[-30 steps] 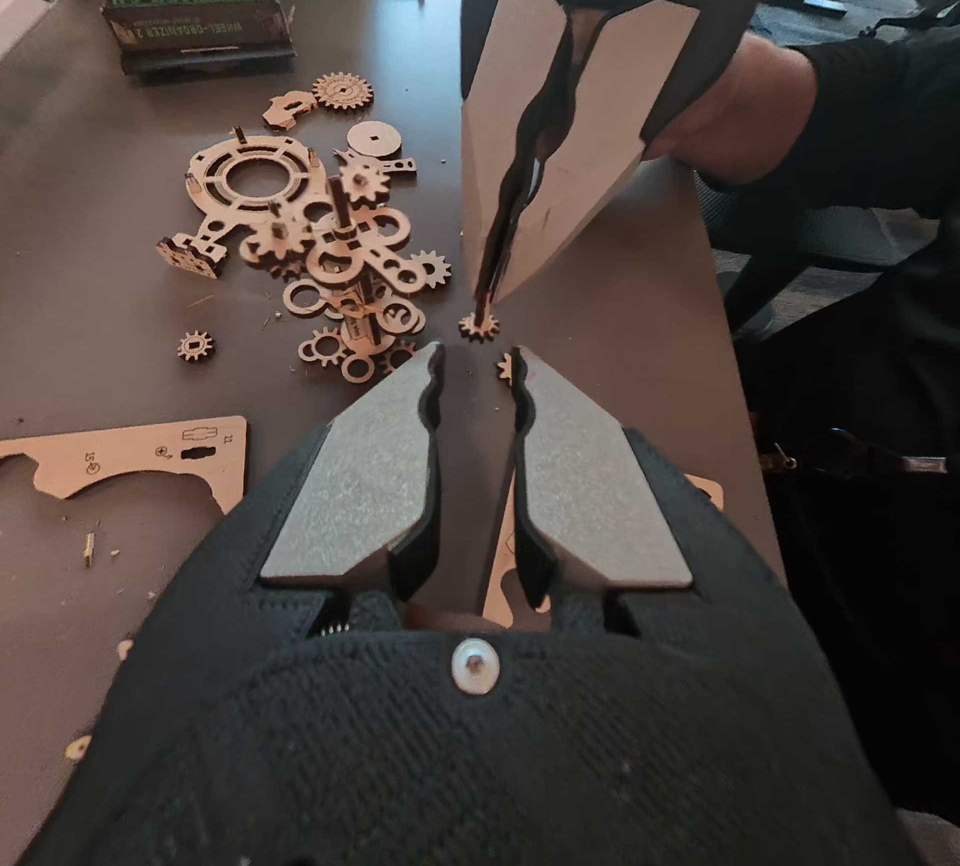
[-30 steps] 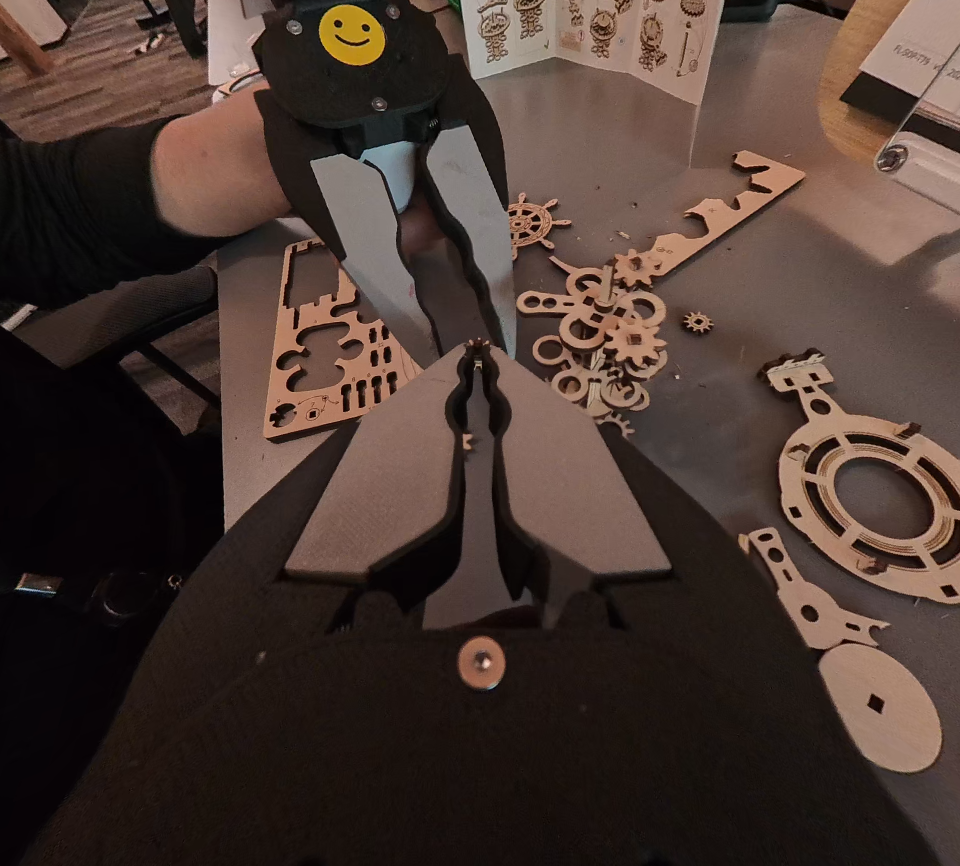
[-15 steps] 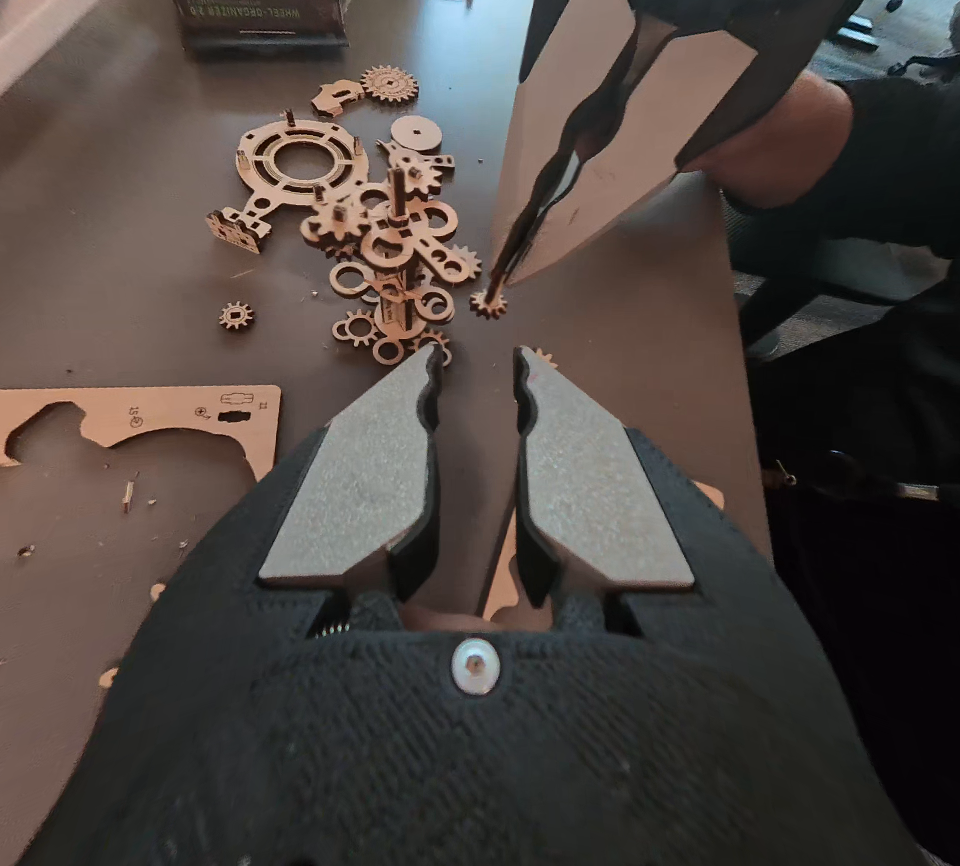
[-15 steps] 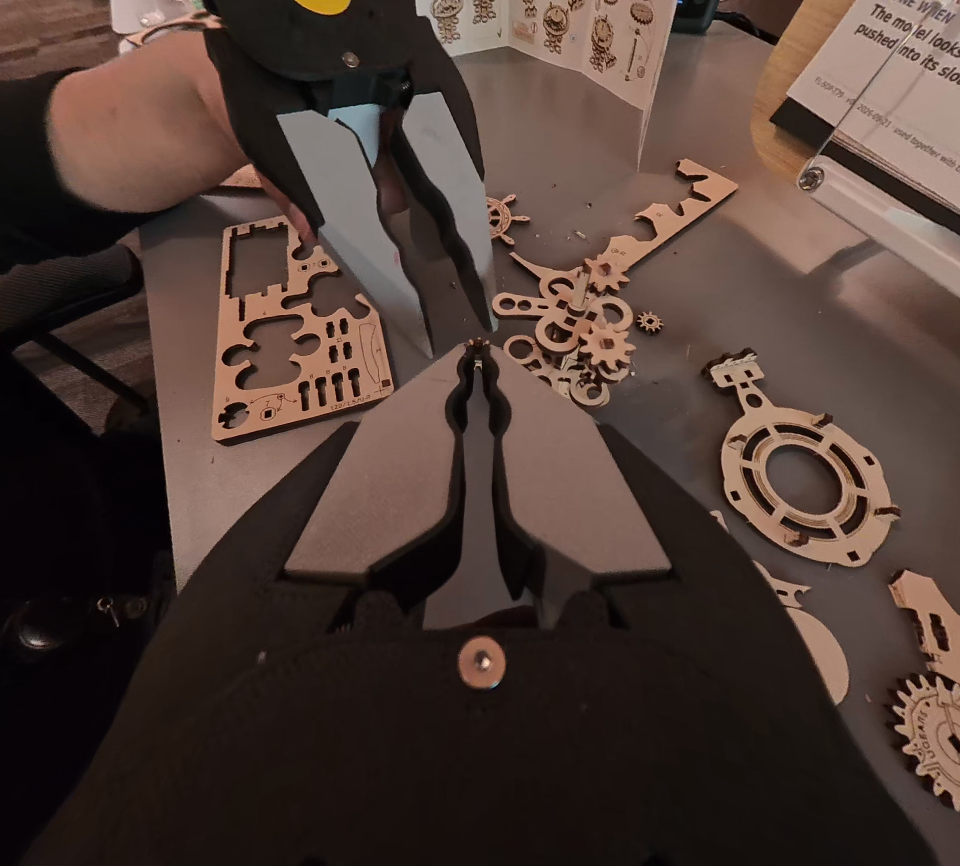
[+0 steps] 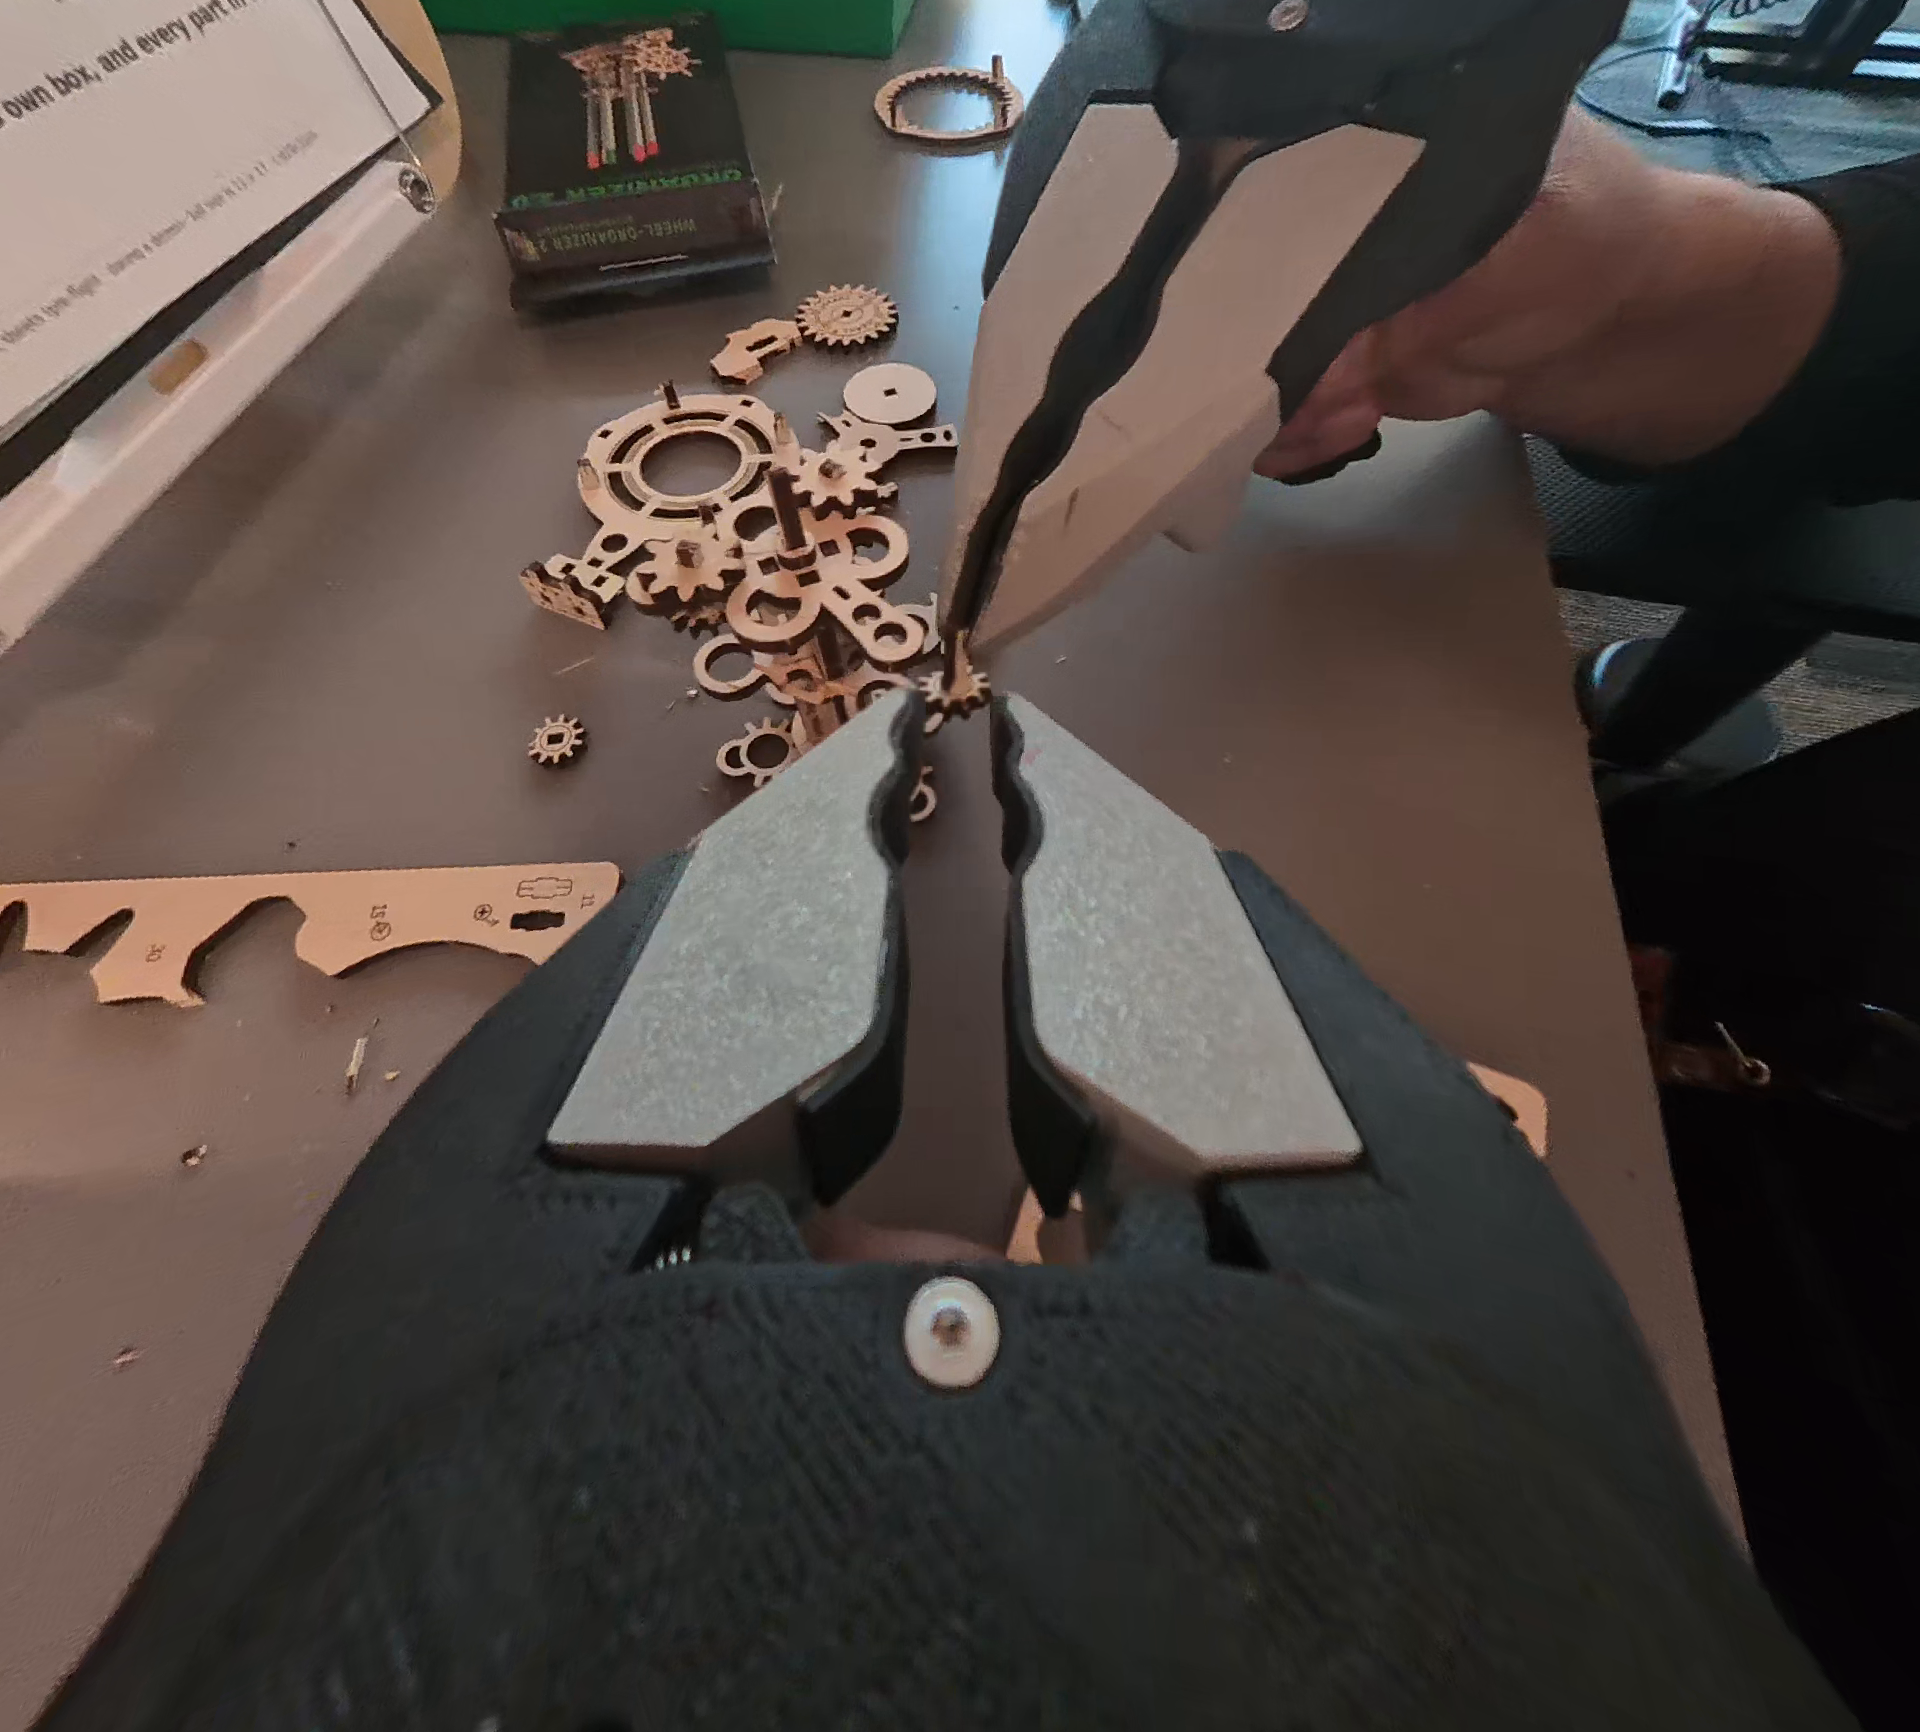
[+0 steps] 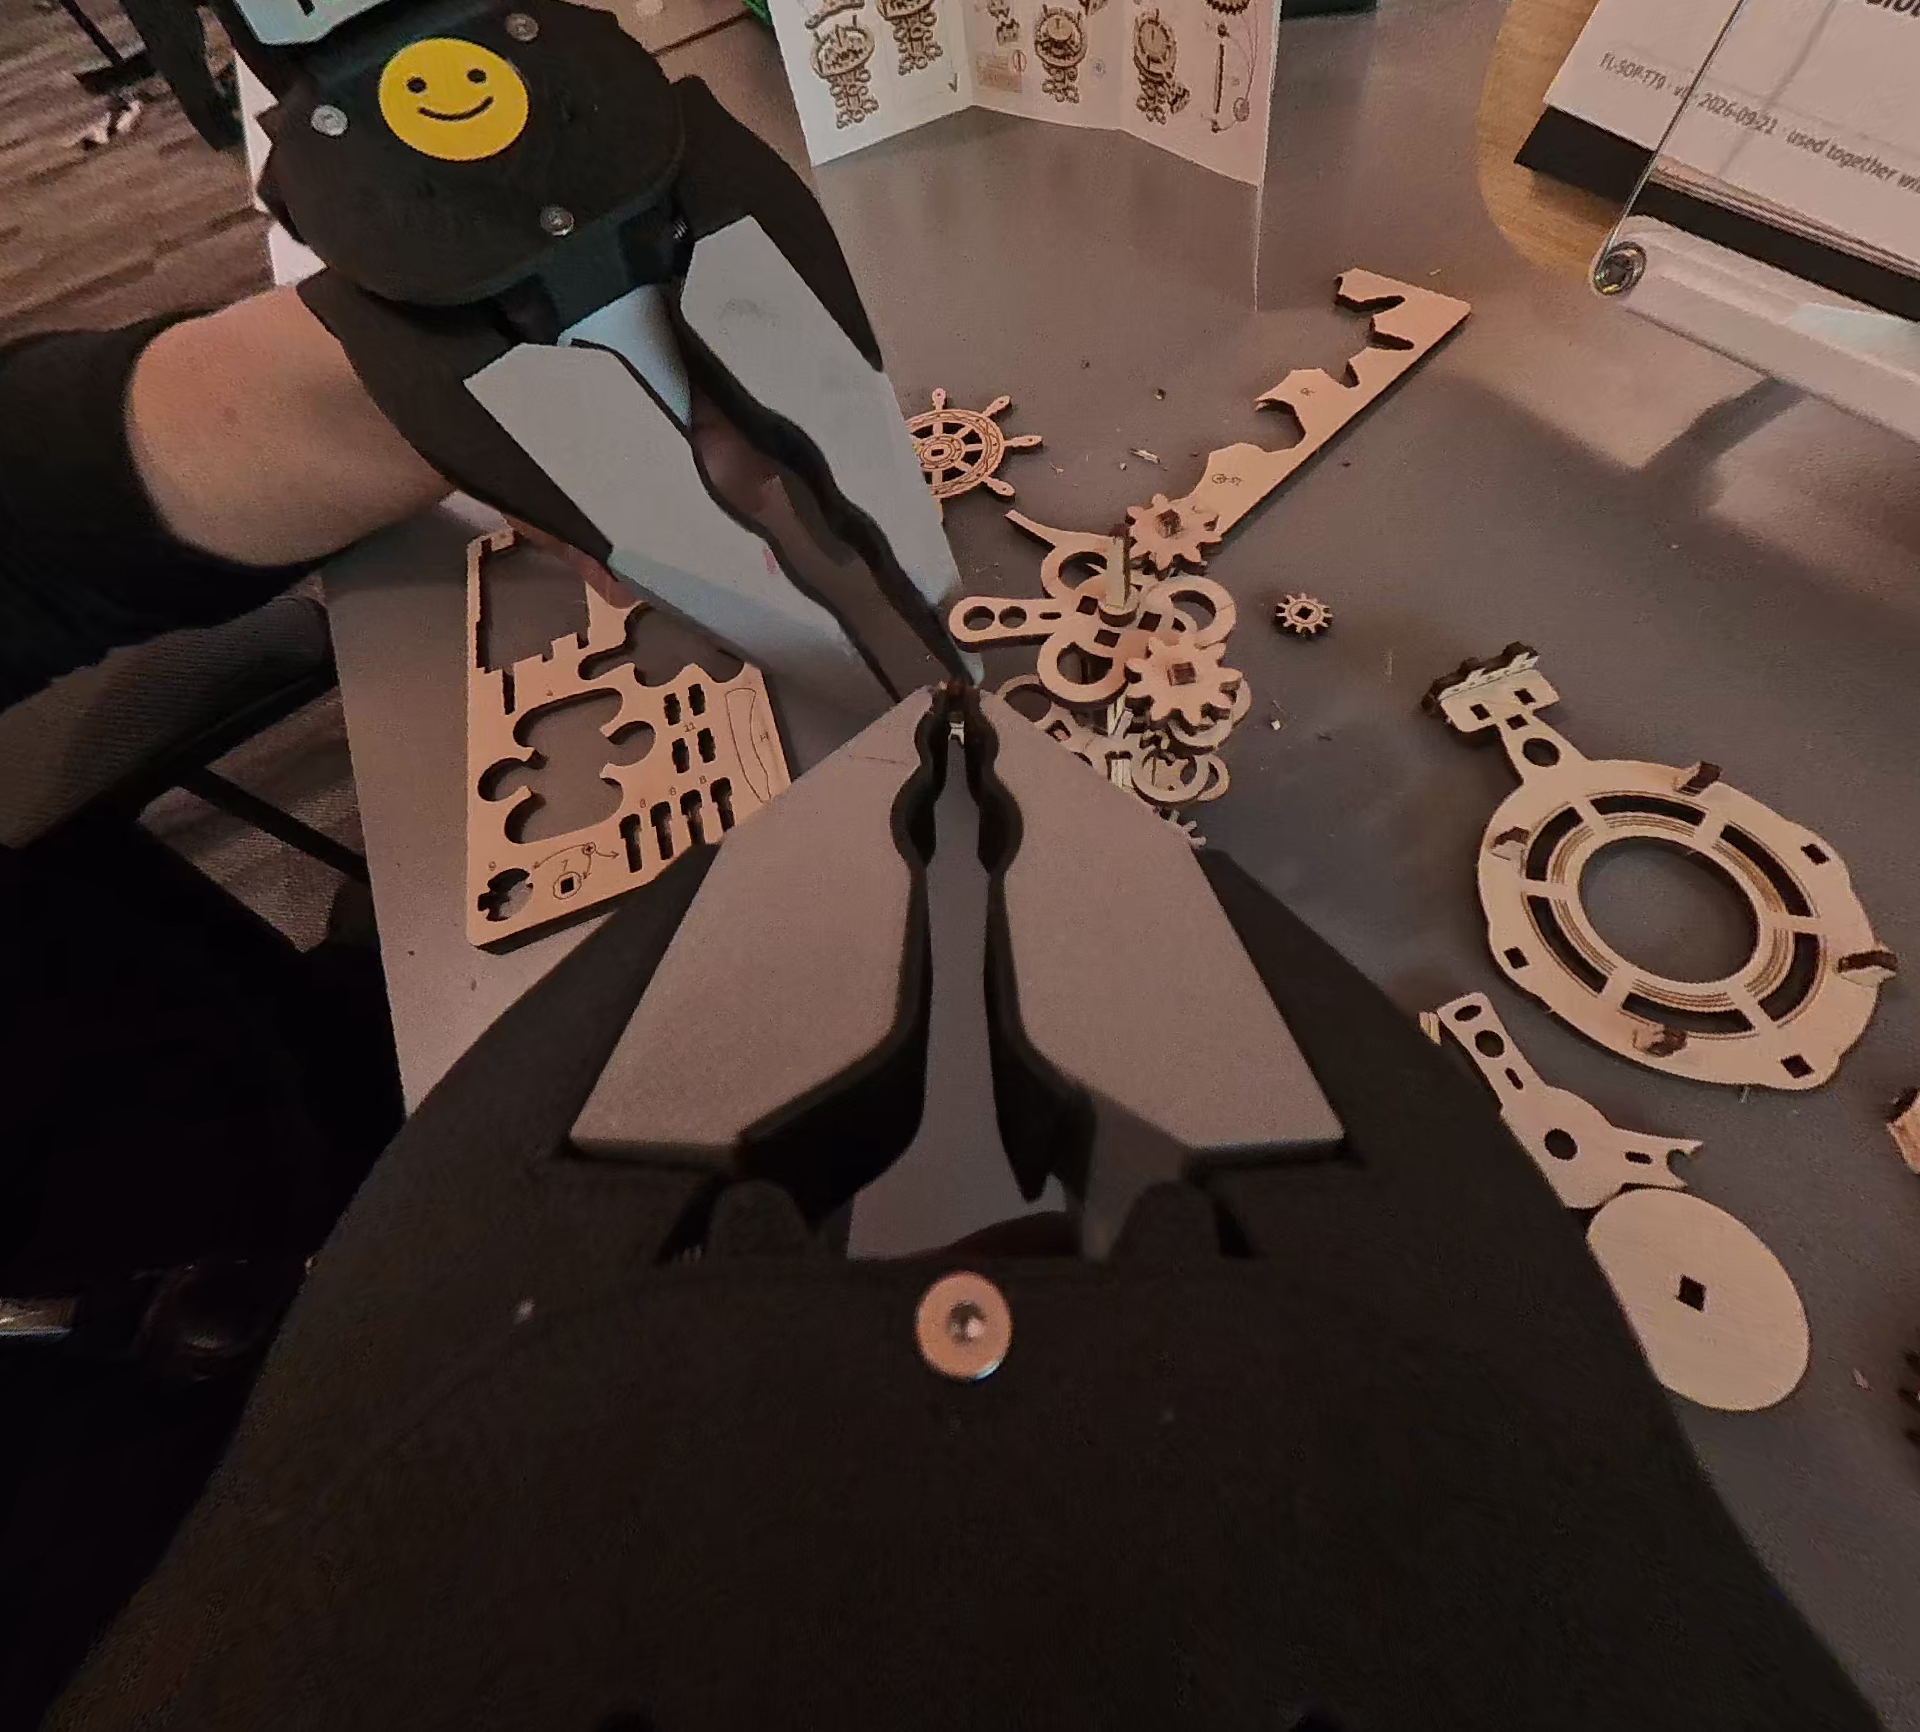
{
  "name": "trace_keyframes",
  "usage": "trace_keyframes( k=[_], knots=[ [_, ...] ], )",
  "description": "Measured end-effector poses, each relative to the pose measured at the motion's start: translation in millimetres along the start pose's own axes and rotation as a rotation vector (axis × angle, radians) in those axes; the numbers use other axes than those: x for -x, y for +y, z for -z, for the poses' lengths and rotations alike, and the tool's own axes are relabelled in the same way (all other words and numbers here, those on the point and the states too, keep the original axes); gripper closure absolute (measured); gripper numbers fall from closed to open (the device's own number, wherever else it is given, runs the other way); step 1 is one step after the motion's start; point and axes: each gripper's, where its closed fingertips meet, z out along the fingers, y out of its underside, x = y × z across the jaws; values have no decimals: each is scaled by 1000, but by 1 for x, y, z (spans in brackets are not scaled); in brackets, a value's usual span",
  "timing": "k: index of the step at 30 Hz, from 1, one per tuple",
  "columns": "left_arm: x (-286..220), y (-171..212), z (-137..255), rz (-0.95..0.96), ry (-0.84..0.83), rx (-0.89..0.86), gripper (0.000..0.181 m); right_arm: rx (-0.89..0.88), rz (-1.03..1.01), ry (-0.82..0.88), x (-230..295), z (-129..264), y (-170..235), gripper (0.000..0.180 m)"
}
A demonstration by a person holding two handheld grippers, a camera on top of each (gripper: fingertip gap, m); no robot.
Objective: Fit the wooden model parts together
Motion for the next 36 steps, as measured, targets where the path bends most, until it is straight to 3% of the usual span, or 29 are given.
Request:
trace_keyframes(
  k=[17,27,36],
  knots=[
    [2,3,-3,13,8,1,171,12,24,13,-1,-1,1,177],
    [13,1,1,78,-6,-28,172,-76,87,43,-10,37,-25,168],
    [17,0,1,96,-20,-35,172,12,108,67,-19,24,-6,167]
  ],
)
